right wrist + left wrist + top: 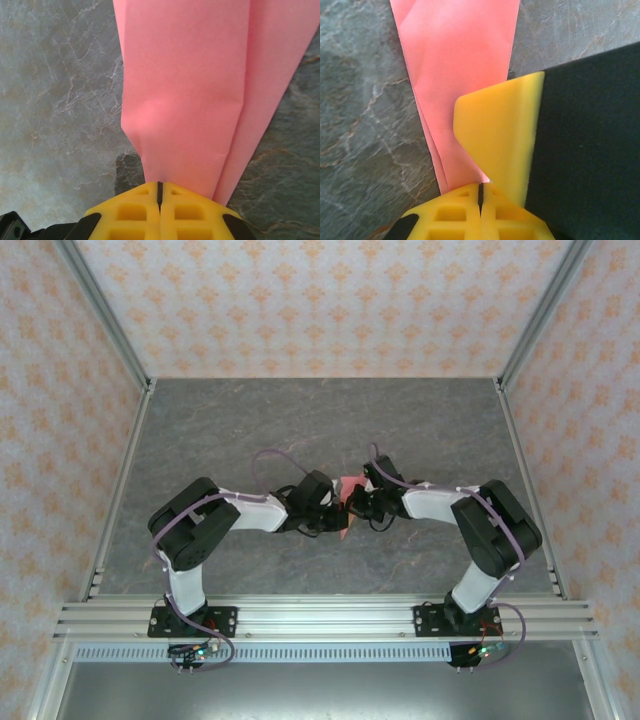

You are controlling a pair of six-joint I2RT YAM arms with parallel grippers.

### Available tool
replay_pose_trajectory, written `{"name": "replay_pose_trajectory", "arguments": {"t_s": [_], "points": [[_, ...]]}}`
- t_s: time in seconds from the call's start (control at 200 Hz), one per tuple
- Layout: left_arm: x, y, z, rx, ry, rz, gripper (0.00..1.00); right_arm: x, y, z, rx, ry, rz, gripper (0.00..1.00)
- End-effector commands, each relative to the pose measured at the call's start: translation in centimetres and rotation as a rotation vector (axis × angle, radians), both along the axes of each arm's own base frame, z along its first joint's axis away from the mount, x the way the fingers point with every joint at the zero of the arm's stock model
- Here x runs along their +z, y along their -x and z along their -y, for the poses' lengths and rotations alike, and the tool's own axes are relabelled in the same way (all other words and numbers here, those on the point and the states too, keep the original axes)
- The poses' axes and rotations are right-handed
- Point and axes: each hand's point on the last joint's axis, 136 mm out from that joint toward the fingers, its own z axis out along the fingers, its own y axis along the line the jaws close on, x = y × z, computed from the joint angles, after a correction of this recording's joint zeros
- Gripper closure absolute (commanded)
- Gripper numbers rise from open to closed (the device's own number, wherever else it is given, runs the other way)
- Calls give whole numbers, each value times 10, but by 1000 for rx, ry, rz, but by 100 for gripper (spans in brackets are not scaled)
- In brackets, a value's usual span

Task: Fold a paper plane with a square sheet of paper (fold left side to right side)
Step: Fold the wing for the fifth time at the center of the table.

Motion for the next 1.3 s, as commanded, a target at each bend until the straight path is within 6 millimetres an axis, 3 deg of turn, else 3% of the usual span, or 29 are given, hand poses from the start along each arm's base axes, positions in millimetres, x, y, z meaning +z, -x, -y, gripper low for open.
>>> {"name": "replay_pose_trajectory", "arguments": {"t_s": [0.0,0.32,0.986,1.296], "points": [[-53,27,-28,7,-171,-119,95,-11,-3,14,-4,106,17,97],[-58,30,-32,13,-185,-133,96,-17,-9,22,-5,140,39,97],[-60,32,-33,12,-187,-138,97,-8,-43,50,-50,107,82,97],[-55,30,-31,7,-172,-126,97,28,-51,55,-34,120,160,96]]}}
